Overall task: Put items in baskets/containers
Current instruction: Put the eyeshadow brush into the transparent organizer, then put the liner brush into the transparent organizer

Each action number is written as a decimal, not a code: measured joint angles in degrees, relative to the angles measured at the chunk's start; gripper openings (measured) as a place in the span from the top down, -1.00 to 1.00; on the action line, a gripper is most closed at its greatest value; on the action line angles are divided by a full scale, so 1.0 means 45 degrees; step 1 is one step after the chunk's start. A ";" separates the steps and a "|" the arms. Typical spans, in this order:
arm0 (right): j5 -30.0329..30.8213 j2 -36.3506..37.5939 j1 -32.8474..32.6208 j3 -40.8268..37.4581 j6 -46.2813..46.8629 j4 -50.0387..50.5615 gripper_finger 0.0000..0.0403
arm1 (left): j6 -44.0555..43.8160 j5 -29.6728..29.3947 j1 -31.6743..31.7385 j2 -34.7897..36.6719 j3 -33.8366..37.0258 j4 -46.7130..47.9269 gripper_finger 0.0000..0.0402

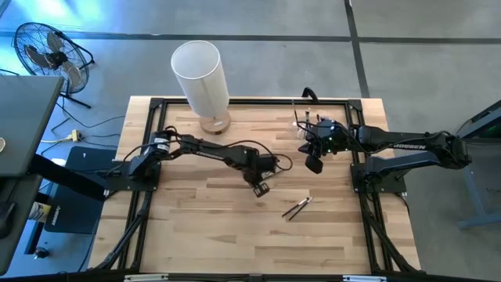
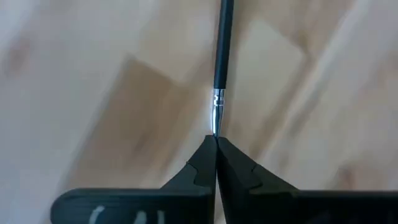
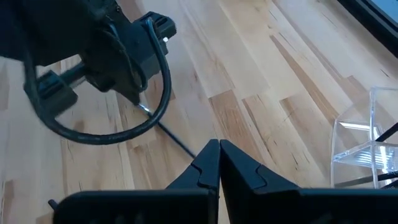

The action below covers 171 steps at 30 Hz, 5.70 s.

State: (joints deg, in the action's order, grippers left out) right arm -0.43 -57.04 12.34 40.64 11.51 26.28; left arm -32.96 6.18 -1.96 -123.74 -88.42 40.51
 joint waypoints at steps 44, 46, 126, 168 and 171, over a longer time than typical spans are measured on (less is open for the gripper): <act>0.7381 -0.5093 -0.4537 0.0000 -1.0776 -0.3363 0.39 | -0.3372 0.4818 0.2332 0.2657 0.0054 -0.2458 1.00; 0.7485 -0.5168 -0.4528 0.0000 -1.0561 -0.3665 0.44 | -0.3412 0.4808 0.2260 0.2657 0.0054 -0.2458 1.00; 0.3386 -0.2823 0.4787 -0.3623 0.0077 -1.2967 0.41 | 0.3191 0.0129 0.2270 0.9389 0.9229 -0.8030 0.68; 0.4691 -0.0554 -1.0024 0.0559 1.3100 0.6678 1.00 | 0.2568 -0.4833 -0.2109 0.5256 0.1759 -0.5190 0.68; 0.4212 -0.0573 -1.0441 0.0086 1.3922 0.6412 1.00 | 0.2268 -0.4833 -0.2287 0.4434 0.0808 -0.4397 0.68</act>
State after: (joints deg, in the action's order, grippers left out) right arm 18.53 -59.61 -34.64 41.03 74.16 55.14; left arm -22.75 -15.57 -12.25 -103.79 -84.79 20.73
